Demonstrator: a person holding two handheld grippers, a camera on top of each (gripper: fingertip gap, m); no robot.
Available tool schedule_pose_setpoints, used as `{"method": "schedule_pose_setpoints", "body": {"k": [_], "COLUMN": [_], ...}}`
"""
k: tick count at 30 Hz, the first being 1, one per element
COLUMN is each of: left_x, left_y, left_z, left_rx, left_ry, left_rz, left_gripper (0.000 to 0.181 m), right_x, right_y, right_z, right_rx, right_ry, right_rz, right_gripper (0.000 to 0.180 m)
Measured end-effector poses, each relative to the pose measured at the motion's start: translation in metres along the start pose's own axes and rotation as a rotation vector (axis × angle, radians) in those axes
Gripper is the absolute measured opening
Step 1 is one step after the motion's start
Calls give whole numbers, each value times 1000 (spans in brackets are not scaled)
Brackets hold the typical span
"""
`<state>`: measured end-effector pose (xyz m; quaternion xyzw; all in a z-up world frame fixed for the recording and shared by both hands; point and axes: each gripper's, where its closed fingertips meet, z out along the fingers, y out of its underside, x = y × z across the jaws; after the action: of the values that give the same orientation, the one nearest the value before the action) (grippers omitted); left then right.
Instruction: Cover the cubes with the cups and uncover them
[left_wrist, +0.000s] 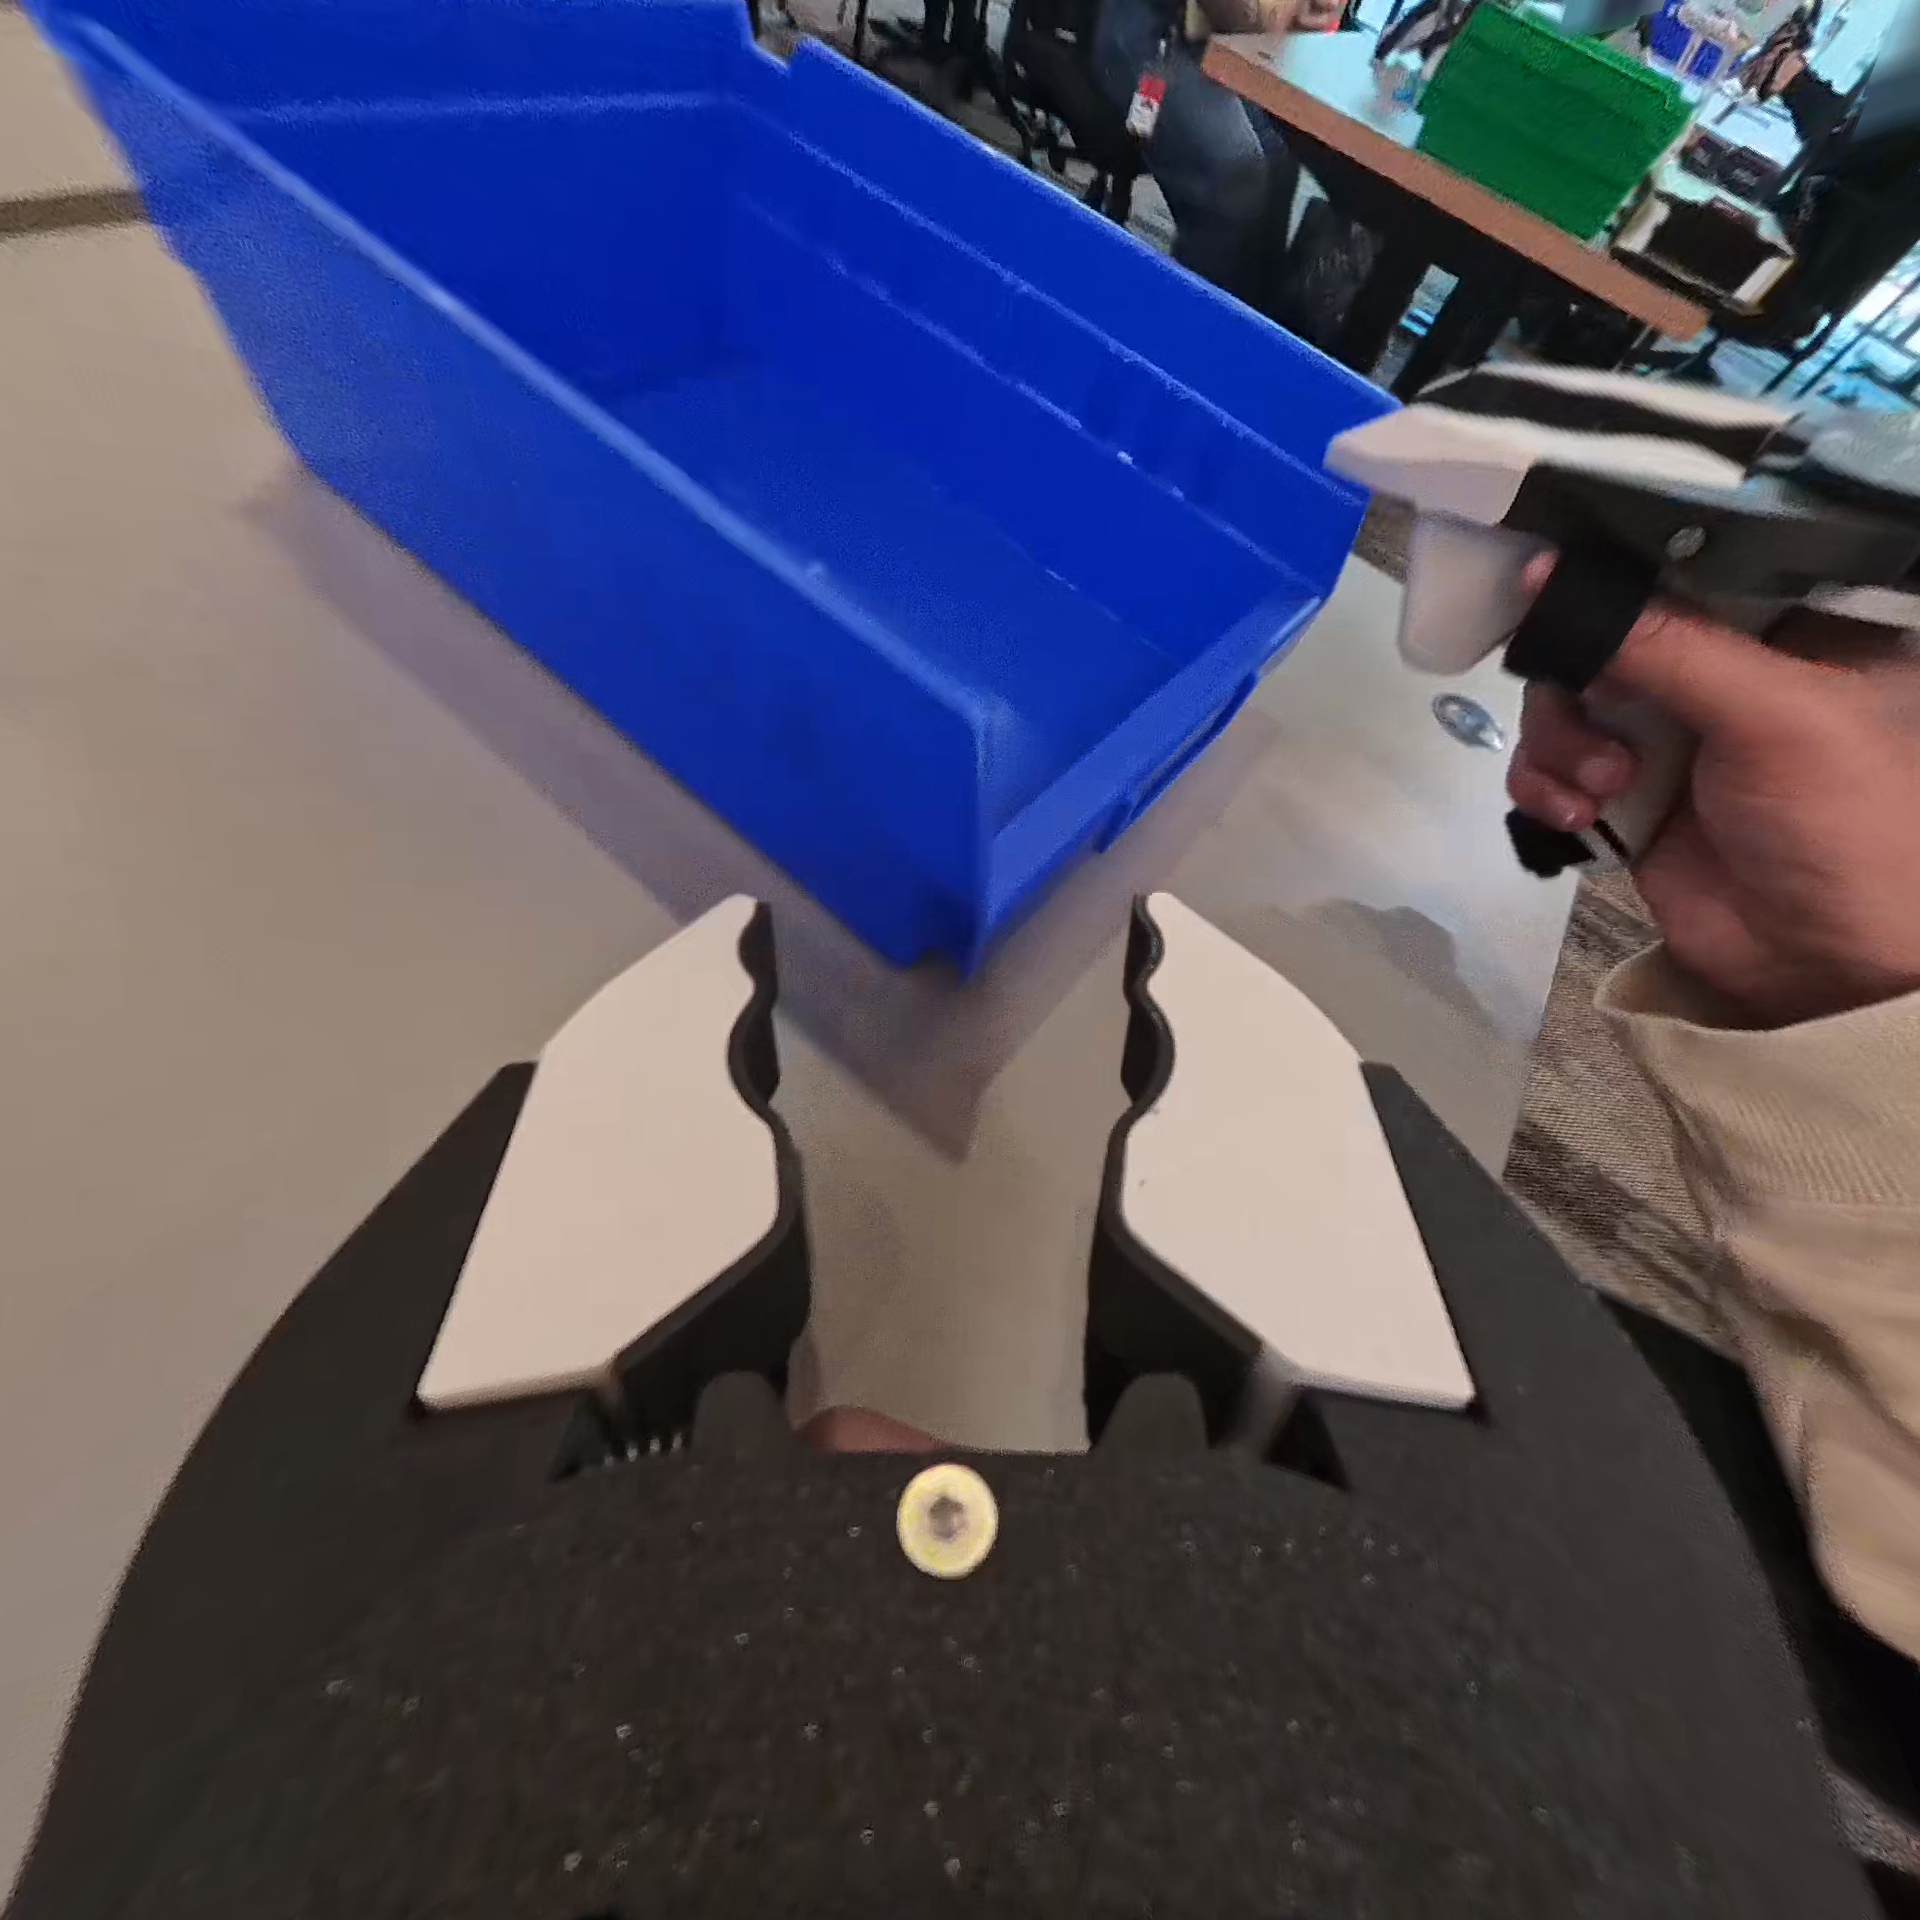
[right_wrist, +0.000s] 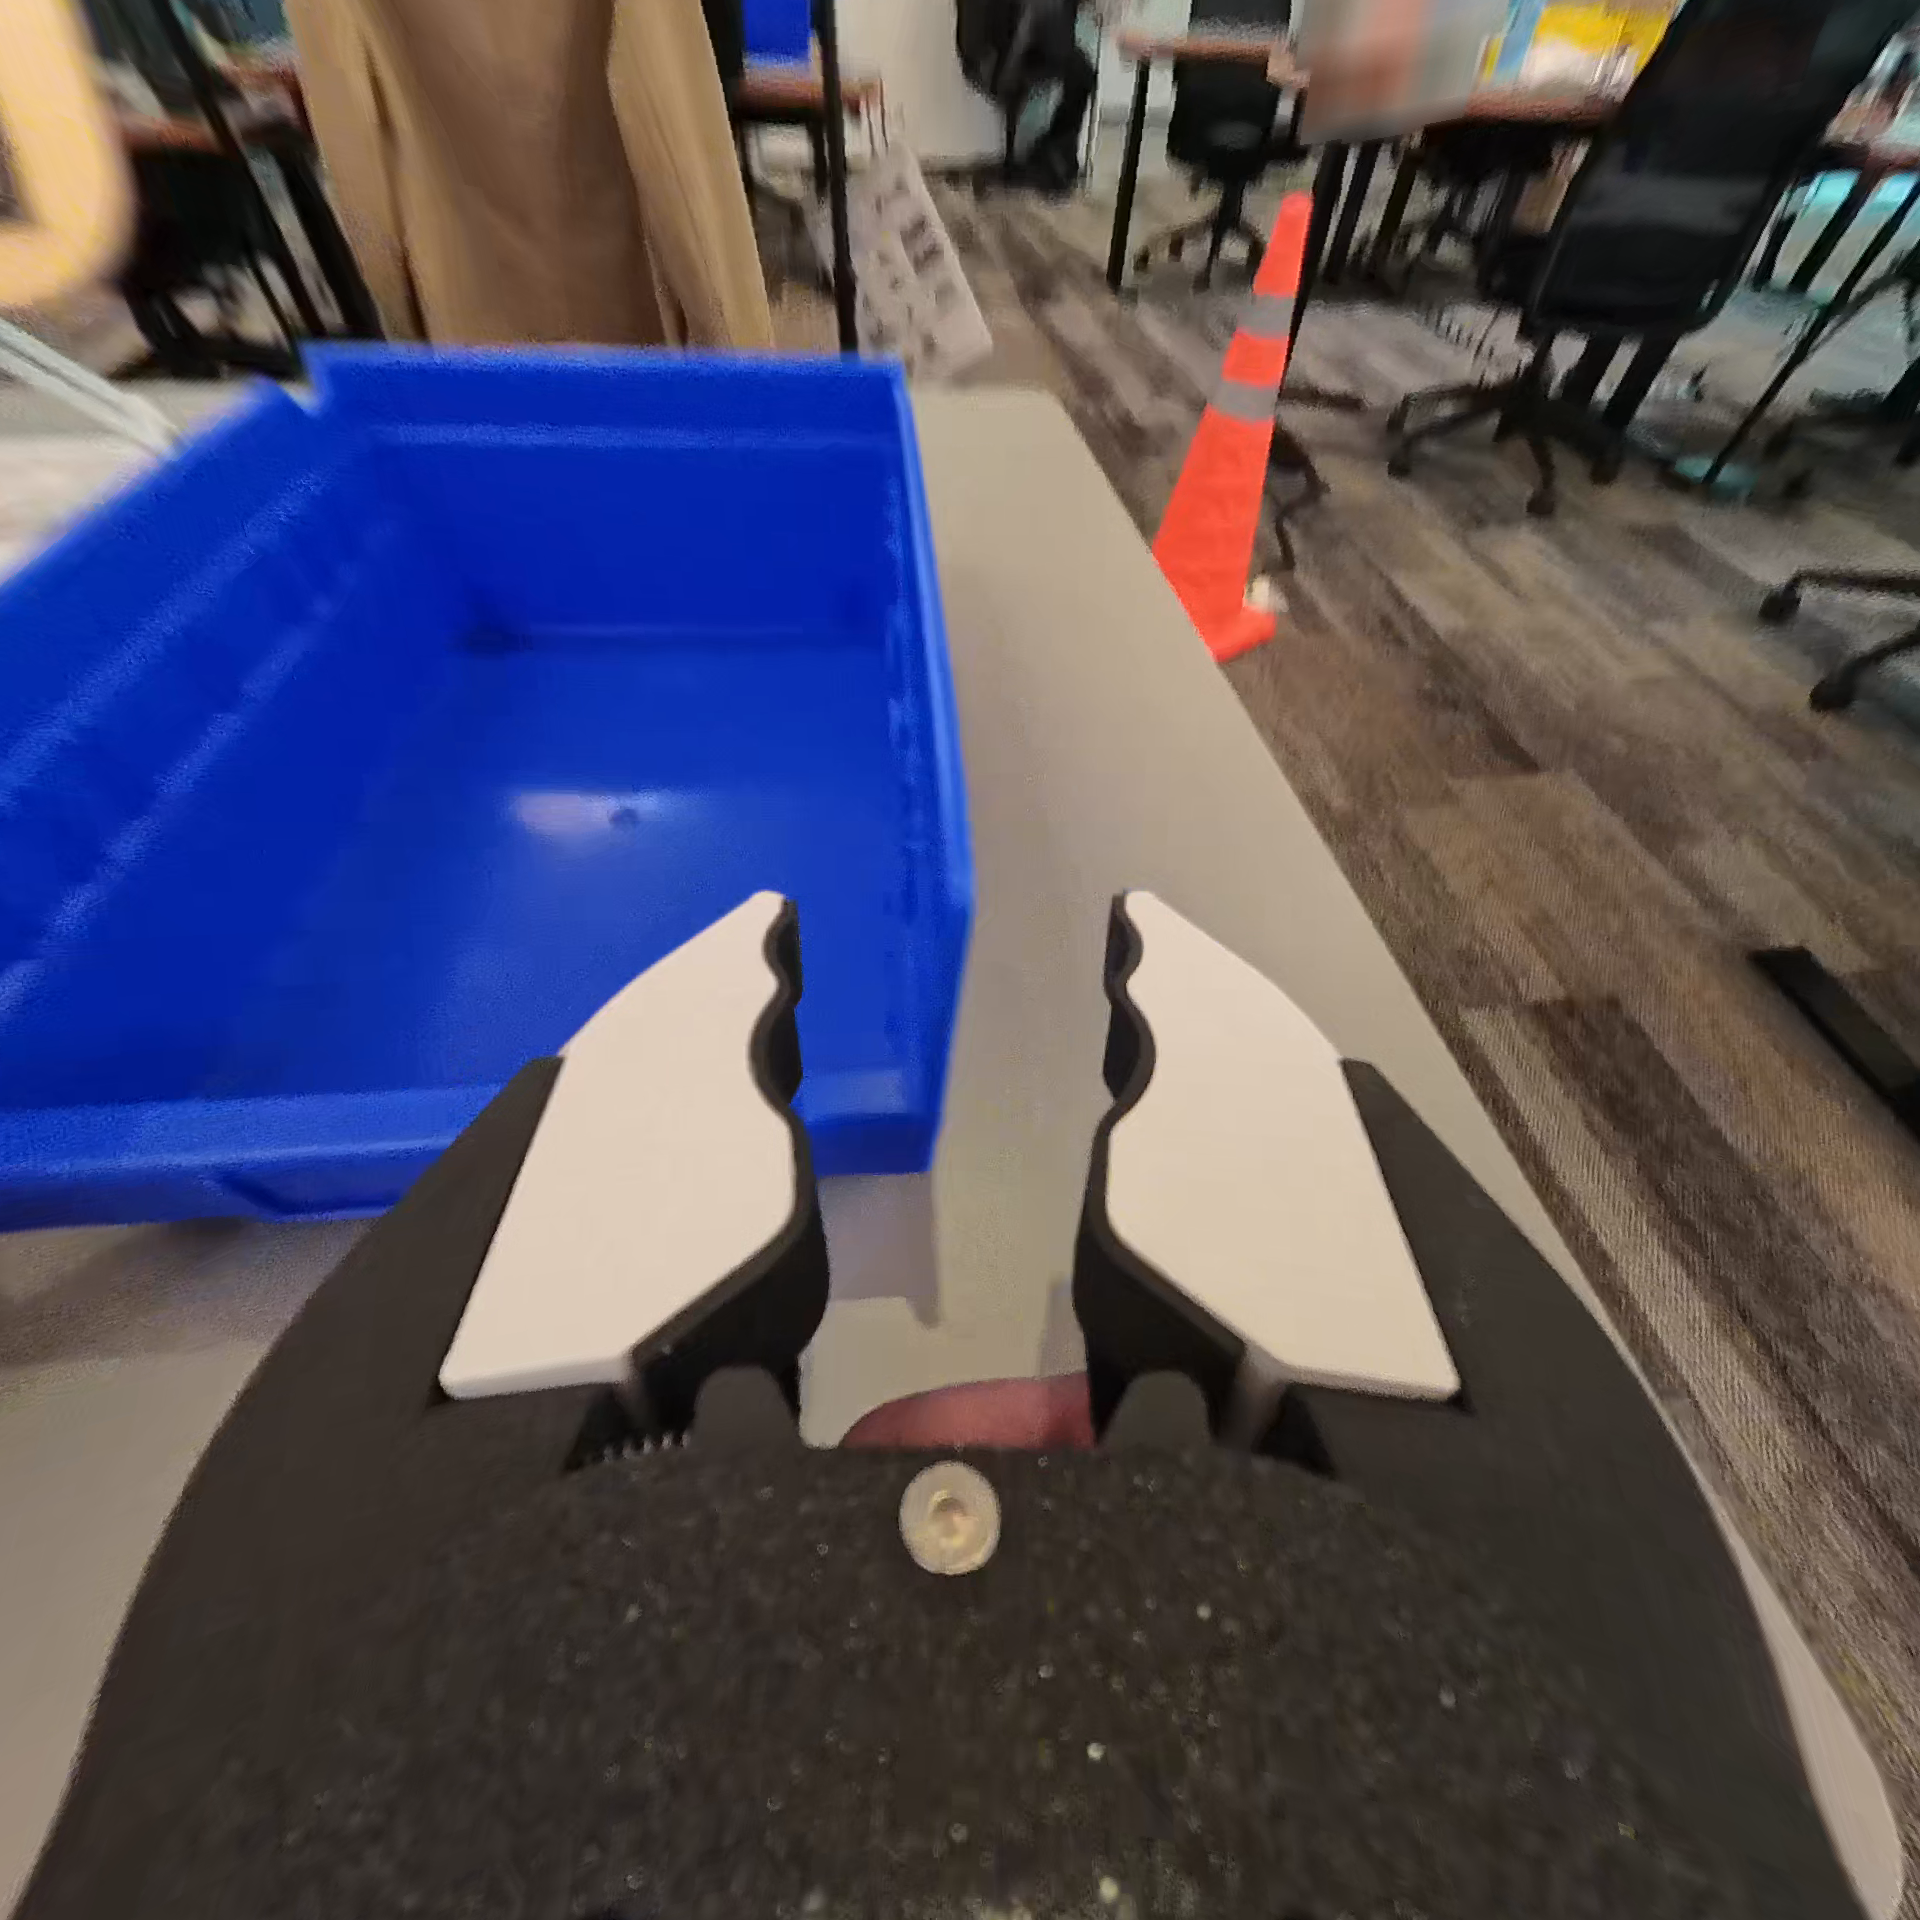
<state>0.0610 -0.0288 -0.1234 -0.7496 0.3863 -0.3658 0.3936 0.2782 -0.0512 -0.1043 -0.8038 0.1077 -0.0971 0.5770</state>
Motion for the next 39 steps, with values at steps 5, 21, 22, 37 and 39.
{"method": "schedule_pose_setpoints", "body": {"k": [5, 21, 22, 37, 39], "left_x": [22, 40, 39, -141, -156], "left_y": [-15, -17, -15, 24, 50], "left_z": [43, 74, 71, -269, -301], "left_rx": [10, -16, -21, 320, 323], "left_ry": [84, 29, 35, -619, -700], "left_rz": [-106, 15, 9, -28, -63], "left_gripper": [70, 83, 78, 66, 67], "right_x": [5, 34, 34, -210, -254], "right_y": [24, 29, 28, -34, -20], "right_z": [32, 39, 39, -81, -88], "right_rx": [-104, -127, -120, 140, 126], "right_ry": [-108, -94, -95, -648, -709], "right_rz": [81, 97, 93, 119, 100], "right_gripper": [41, 4, 5, 41, 43]}}
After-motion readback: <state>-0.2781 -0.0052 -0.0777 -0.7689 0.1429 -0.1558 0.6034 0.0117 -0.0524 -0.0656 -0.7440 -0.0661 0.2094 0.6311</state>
